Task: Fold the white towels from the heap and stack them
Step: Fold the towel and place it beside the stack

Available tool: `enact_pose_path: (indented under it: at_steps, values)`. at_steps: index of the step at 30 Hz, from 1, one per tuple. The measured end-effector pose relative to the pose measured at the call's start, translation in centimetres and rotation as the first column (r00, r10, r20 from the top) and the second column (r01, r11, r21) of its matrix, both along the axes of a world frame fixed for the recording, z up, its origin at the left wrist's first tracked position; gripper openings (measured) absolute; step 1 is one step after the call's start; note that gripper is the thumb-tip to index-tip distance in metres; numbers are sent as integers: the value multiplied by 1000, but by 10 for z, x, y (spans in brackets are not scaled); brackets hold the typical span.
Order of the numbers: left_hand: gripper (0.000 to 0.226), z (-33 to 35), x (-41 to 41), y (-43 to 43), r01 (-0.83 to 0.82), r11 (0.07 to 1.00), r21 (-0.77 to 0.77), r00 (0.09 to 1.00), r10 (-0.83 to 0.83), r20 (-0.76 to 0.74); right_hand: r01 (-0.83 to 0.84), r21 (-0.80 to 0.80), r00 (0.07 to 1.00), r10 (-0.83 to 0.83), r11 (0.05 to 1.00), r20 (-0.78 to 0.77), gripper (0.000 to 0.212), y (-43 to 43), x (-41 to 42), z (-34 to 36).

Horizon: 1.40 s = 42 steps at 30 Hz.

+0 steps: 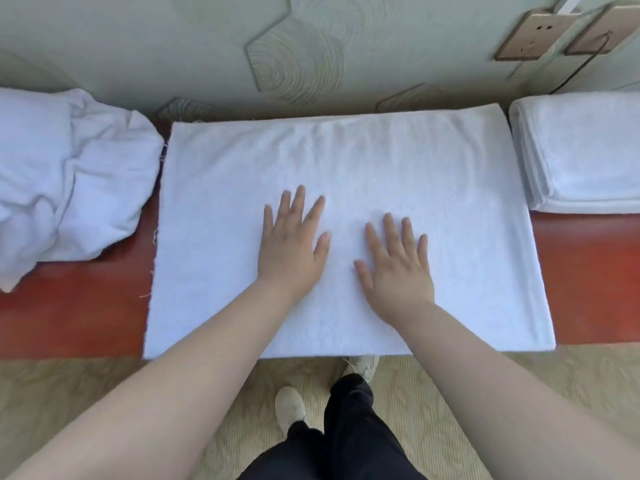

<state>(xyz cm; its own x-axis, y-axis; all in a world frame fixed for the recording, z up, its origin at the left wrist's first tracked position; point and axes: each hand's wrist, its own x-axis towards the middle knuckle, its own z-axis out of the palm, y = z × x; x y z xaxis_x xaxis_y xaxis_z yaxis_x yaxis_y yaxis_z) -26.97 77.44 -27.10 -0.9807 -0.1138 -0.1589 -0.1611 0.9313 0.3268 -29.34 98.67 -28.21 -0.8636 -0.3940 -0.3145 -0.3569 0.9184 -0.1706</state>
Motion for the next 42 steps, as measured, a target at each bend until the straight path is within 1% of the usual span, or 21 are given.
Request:
enact_pose_path:
  at_steps: [4,7,10,14,18,20,23,24,25,27,28,30,31,32,33,35,38,39,40,41,42]
  values:
    - [76,-11,119,-21,-34,981,-190,972,77,222,21,-4,1000,-21,1000,-10,70,1,23,-1]
    - [78,-19,152,-54,-6,963,-268,967,74,243,-98,-25,994,97,995,-42,69,-4,48,5]
    - [79,-22,149,-78,88,952,-293,974,-21,226,-172,63,985,171,983,11,69,4,78,2]
    - [73,-14,142,-88,122,958,-259,962,-49,270,-39,89,994,30,995,103,69,6,113,11]
    - [70,8,177,-74,63,981,-186,962,-10,274,60,-25,981,-54,998,184,67,18,164,34]
    - [69,20,214,-66,-33,996,-84,979,49,197,143,-90,974,-124,986,188,57,42,178,41]
    - [55,22,269,-60,-198,979,47,977,194,83,278,-65,956,-270,958,115,37,91,180,41]
    - [49,17,282,-63,-236,970,56,966,229,117,358,-61,929,-350,932,119,35,106,177,39]
    - [46,13,291,-67,-303,951,65,936,284,206,448,-53,888,-438,892,142,36,120,172,36]
    - [46,-3,299,-87,-531,838,124,798,446,405,591,-52,794,-569,805,215,41,141,158,28]
    - [55,-8,298,-97,-663,729,171,713,545,441,646,-75,751,-615,759,240,43,150,149,23]
    - [78,-26,290,-117,-867,387,313,496,717,489,762,-118,642,-716,637,273,45,166,129,10]
    - [82,-28,282,-119,-894,224,389,413,750,517,819,-134,570,-767,557,296,45,172,118,4]
    - [81,-32,273,-122,-886,98,454,366,748,553,860,-158,509,-798,485,323,44,177,107,-4]
    - [75,-41,266,-127,-866,44,498,359,748,558,893,-184,450,-818,411,359,44,181,97,-13]
    - [55,-53,255,-129,-838,59,542,401,741,539,922,-290,367,-824,258,432,50,185,80,-33]
    - [52,-81,252,-132,-830,47,556,404,738,541,926,-378,236,-813,22,532,59,194,66,-66]
    - [62,-100,256,-138,-822,57,566,426,722,546,925,-380,214,-805,-15,553,57,197,67,-76]
    - [74,-118,261,-142,-817,79,571,459,690,560,922,-388,238,-791,0,564,53,199,72,-83]
    - [85,-131,264,-145,-805,100,585,493,662,564,920,-389,286,-776,57,562,48,201,76,-90]
    - [86,-153,266,-150,-793,112,599,513,653,557,915,-389,327,-756,104,567,46,203,81,-98]
